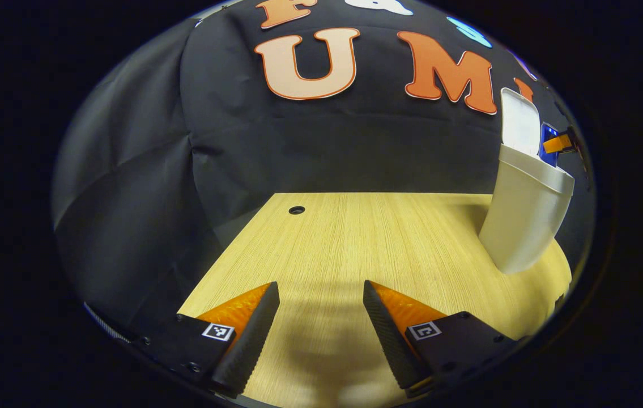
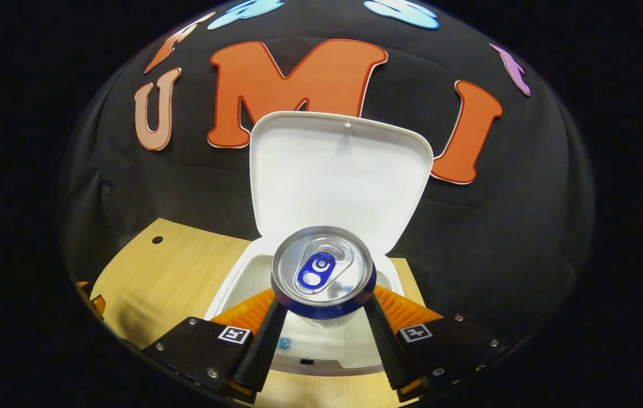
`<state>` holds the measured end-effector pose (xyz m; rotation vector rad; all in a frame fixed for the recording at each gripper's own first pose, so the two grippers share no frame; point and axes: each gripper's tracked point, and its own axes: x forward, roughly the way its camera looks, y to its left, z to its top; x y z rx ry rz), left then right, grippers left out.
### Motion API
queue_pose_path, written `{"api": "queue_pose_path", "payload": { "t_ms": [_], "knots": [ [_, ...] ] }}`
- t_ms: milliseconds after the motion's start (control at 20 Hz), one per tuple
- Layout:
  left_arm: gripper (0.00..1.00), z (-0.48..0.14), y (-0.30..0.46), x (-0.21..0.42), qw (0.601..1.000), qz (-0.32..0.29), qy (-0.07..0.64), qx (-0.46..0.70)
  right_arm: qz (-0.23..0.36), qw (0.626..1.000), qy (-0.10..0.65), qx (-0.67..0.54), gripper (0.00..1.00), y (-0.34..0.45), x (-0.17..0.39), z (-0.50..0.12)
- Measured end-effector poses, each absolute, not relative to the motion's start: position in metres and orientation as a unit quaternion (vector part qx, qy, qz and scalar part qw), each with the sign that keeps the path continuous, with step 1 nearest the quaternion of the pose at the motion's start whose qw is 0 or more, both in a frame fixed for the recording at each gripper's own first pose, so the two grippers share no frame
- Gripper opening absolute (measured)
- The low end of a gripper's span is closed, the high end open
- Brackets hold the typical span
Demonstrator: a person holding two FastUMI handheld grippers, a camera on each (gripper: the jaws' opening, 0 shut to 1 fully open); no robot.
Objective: Press the lid of the desktop garbage bin to open it, pick up the crumpled paper on the desktop and throw it into the bin, then pick up the pop can on the desktop and drop it into the bin, and finally close the garbage bin lid.
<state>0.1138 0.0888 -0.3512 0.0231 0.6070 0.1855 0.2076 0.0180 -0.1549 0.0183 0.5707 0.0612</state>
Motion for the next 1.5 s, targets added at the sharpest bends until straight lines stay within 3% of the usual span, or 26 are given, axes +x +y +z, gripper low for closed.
{"api": "queue_pose_path", "payload": {
  "t_ms": [700, 1500],
  "knots": [
    [0.96, -0.359, 0.086, 0.133, 0.947, 0.056, 0.316, 0.006, 0.018, 0.962, 0.271, 0.034, 0.84, 0.005, 0.215, -0.132],
    [0.96, -0.373, 0.096, 0.130, 0.940, 0.073, 0.332, -0.030, 0.026, 0.978, 0.204, 0.042, 0.90, -0.012, 0.269, -0.002]
  ]
}}
